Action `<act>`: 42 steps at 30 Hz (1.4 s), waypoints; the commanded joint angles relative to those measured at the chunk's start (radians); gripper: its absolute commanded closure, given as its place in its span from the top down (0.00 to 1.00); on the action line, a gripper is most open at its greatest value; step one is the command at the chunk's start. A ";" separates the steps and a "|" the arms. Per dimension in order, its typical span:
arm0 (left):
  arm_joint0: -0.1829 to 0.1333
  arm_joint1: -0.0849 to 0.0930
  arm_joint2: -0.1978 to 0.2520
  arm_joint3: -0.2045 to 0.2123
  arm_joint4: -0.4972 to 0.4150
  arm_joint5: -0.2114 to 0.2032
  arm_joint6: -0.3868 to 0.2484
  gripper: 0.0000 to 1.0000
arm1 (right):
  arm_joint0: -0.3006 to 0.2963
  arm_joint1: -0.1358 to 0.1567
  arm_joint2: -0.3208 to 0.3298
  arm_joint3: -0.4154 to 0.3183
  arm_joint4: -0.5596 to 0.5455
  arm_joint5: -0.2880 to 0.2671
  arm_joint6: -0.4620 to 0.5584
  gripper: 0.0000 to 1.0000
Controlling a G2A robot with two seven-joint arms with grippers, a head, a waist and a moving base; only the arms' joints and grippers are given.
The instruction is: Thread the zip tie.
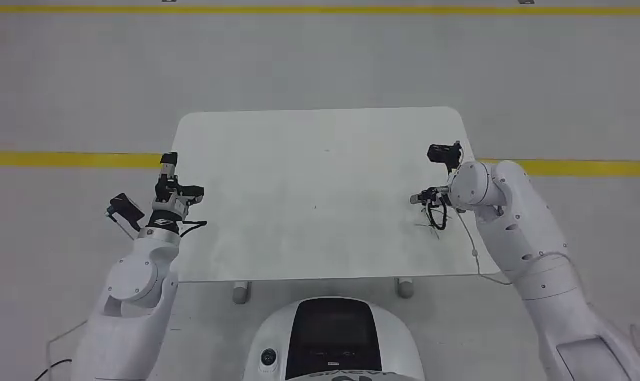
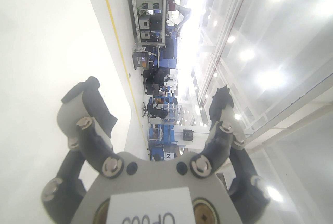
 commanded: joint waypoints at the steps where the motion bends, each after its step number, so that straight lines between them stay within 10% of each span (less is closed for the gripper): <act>1: 0.000 0.000 0.000 0.000 0.000 0.000 0.000 1.00 | 0.000 0.000 0.000 0.000 0.000 0.000 0.000 1.00; 24: 0.000 0.000 0.000 0.000 0.000 0.000 0.000 1.00 | 0.057 -0.023 -0.063 0.119 -0.064 0.000 0.016 1.00; 42: 0.000 0.000 0.000 0.000 0.000 0.000 0.000 1.00 | 0.023 -0.047 0.011 0.151 -0.064 -0.034 -0.102 1.00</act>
